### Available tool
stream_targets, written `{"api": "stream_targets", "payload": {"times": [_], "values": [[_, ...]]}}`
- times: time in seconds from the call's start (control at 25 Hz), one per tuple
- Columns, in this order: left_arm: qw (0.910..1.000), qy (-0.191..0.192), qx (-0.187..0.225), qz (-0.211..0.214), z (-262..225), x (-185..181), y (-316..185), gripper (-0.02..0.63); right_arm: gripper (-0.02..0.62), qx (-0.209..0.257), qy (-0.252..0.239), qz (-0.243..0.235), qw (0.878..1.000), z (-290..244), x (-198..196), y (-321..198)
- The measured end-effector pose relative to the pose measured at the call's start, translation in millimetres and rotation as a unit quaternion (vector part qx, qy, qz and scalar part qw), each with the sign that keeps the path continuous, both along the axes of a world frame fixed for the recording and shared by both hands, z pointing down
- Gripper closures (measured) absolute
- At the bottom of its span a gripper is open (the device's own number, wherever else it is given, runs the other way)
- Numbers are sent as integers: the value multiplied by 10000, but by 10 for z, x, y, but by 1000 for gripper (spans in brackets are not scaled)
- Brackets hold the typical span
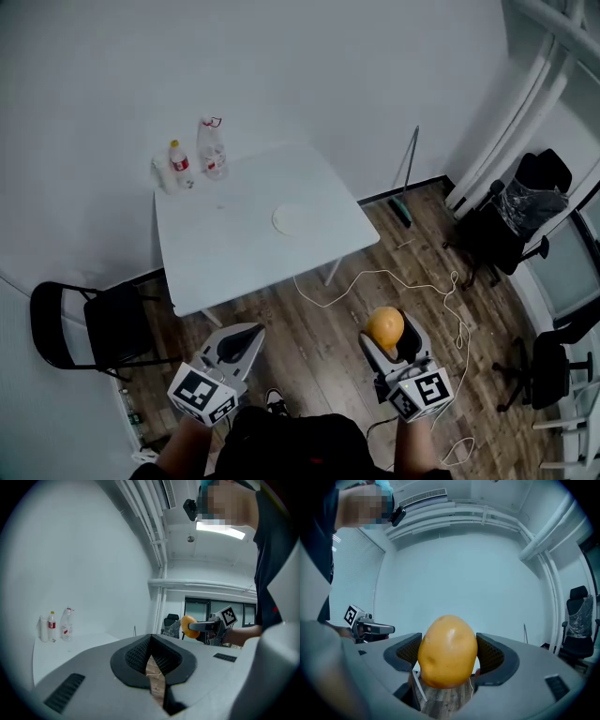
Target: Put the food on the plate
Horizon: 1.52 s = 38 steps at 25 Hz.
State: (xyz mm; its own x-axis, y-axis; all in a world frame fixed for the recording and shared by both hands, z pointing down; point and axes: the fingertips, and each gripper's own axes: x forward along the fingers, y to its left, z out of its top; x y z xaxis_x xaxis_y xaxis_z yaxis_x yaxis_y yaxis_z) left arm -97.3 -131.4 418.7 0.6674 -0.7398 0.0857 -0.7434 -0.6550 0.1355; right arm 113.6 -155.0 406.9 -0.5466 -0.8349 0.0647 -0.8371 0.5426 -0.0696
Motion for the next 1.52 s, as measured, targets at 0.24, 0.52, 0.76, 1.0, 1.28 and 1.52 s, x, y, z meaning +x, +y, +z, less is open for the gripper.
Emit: {"api": "stream_targets", "payload": {"times": [0.24, 0.52, 0.76, 1.0, 1.28, 1.52], "values": [[9999, 78, -94, -109, 77, -260, -428, 586, 219, -124, 44, -111, 9999, 72, -275, -489], [9992, 47, -155, -354, 127, -270, -1067, 586, 219, -199, -49, -393, 9990, 198, -329, -1266], [9952, -39, -242, -947, 106, -233, -1816, 586, 219, -271, -344, -927, 9947, 221, -346, -2216], [9881, -147, -325, -1497, 80, -68, -2518, 586, 219, -357, -189, -1472, 9883, 332, -265, -3159], [9784, -261, -618, -1956, 248, 3, -2854, 586, 219, -488, 241, -2012, 9780, 761, -549, -3973], [9709, -100, -887, -2223, 421, -256, -2909, 586, 219, -827, 942, -2011, 9715, 1471, -1087, -4509]]}}
